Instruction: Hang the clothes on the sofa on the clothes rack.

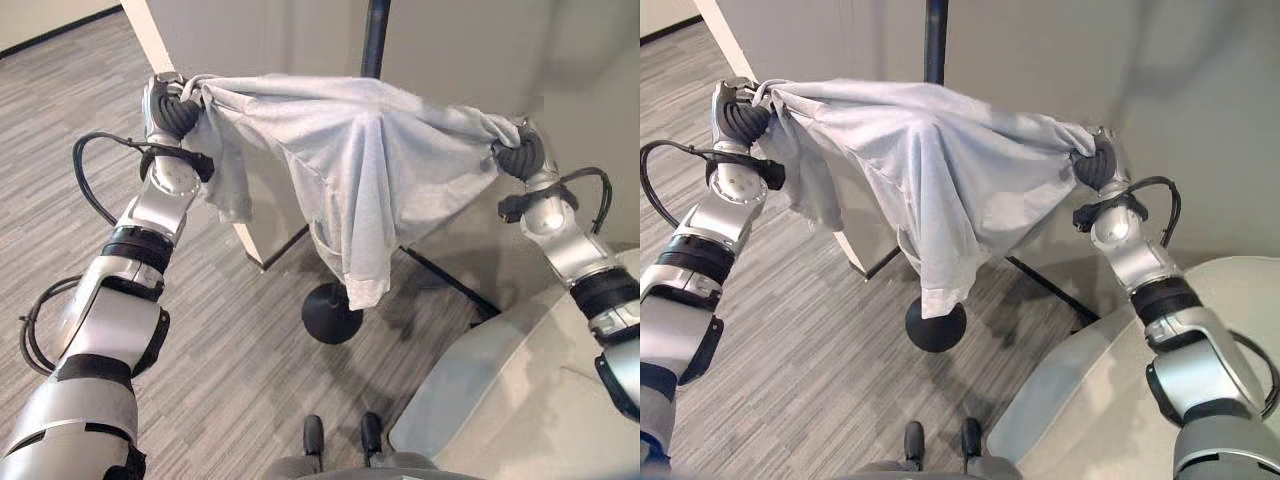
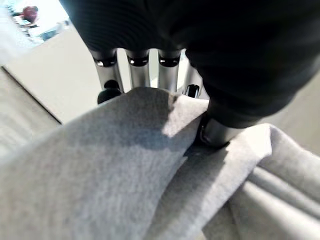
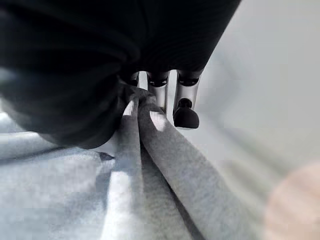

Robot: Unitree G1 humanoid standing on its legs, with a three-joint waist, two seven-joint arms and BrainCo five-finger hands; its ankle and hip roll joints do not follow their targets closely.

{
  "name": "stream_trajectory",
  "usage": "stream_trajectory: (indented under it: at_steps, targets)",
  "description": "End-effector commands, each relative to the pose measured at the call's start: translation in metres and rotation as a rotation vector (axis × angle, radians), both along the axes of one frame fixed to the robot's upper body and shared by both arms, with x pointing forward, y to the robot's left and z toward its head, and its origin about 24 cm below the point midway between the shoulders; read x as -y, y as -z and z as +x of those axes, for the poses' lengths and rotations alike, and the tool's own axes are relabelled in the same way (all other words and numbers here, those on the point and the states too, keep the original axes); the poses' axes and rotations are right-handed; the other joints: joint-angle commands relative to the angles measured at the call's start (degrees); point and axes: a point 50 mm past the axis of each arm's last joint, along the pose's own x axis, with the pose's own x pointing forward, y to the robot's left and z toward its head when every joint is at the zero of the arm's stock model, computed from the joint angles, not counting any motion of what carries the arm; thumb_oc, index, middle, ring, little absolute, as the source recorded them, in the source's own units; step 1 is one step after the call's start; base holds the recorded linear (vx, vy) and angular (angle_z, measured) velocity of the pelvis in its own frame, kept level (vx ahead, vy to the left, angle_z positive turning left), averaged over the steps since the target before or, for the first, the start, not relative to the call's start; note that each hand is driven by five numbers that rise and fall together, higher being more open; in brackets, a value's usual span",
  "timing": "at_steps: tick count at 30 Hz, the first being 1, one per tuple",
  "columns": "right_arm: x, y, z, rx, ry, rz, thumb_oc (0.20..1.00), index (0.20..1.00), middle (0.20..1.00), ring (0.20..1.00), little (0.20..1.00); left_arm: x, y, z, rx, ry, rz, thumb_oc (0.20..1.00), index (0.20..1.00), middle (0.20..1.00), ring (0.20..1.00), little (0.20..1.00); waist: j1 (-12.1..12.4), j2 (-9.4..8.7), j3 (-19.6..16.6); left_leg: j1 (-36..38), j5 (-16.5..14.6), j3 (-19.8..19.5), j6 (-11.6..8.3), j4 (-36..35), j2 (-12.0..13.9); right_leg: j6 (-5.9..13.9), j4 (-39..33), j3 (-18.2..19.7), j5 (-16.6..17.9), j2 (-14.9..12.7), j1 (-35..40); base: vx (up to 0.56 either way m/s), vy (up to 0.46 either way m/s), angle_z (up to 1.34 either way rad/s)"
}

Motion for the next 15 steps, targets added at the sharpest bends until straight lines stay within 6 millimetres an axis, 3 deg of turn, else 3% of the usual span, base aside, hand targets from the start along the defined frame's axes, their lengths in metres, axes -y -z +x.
stream_trajectory:
  at_steps: [1,2,3,4,8,9,15]
  targets:
    - [0.008,-0.001,-0.002,0.019,0.005,-0.015,1.000,1.000,1.000,1.000,1.000,0.009,0.005,0.003,0.005,0.023,0.004,0.395,0.395,0.395,0.395,0.395,0.59,0.71,-1.55,1.08,-3.26,2.87,-4.32,0.01,4.09,7.13,0.25,-0.56,0.07,-4.23,0.38,0.00,0.000,0.00]
    - [0.006,0.007,-0.005,0.007,-0.001,-0.008,1.000,1.000,1.000,1.000,1.000,0.016,0.013,0.002,-0.003,0.058,-0.001,0.548,0.548,0.548,0.548,0.548,0.57,0.74,-1.49,1.26,-3.36,2.82,-4.25,0.01,4.06,7.08,0.25,-0.61,-0.03,-4.33,0.57,0.00,0.000,0.00]
    - [0.006,0.008,-0.006,0.005,-0.001,-0.009,1.000,1.000,1.000,1.000,1.000,0.017,0.014,0.001,-0.005,0.058,-0.001,1.000,1.000,1.000,1.000,1.000,0.58,0.75,-1.58,1.31,-3.37,2.80,-4.25,0.01,4.05,7.08,0.25,-0.64,-0.05,-4.34,0.63,0.03,-0.018,0.03]
    - [0.004,0.021,-0.013,-0.026,-0.019,0.007,1.000,1.000,1.000,1.000,1.000,0.026,0.031,-0.003,-0.030,0.107,-0.032,1.000,1.000,1.000,1.000,1.000,0.55,0.87,-1.62,1.73,-3.52,2.82,-4.21,0.01,4.07,6.97,0.25,-0.91,-0.21,-4.44,0.98,0.00,0.000,0.00]
    - [0.009,0.037,-0.027,-0.042,-0.008,0.050,1.000,1.000,1.000,1.000,1.000,0.037,0.047,-0.013,-0.032,0.161,-0.096,1.000,1.000,1.000,1.000,1.000,0.56,1.09,-1.97,2.42,-3.88,2.71,-4.09,0.01,4.04,6.77,0.25,-1.11,-0.44,-4.53,1.60,0.04,-0.013,0.03]
    - [0.017,0.041,-0.034,-0.044,0.023,0.058,1.000,1.000,1.000,1.000,1.000,0.040,0.056,-0.018,-0.043,0.188,-0.113,1.000,1.000,1.000,1.000,1.000,0.55,1.23,-2.18,2.87,-4.14,2.75,-4.01,0.01,4.00,6.76,0.25,-1.26,-0.59,-4.68,2.02,0.04,-0.015,0.04]
    - [0.038,0.037,-0.057,-0.012,0.041,0.081,1.000,1.000,1.000,1.000,1.000,0.026,0.078,-0.041,-0.071,0.238,-0.213,1.000,1.000,1.000,1.000,1.000,0.64,1.40,-3.08,4.01,-4.68,3.01,-4.03,0.01,4.16,6.67,0.25,-1.79,-0.96,-4.84,3.27,0.03,-0.010,0.01]
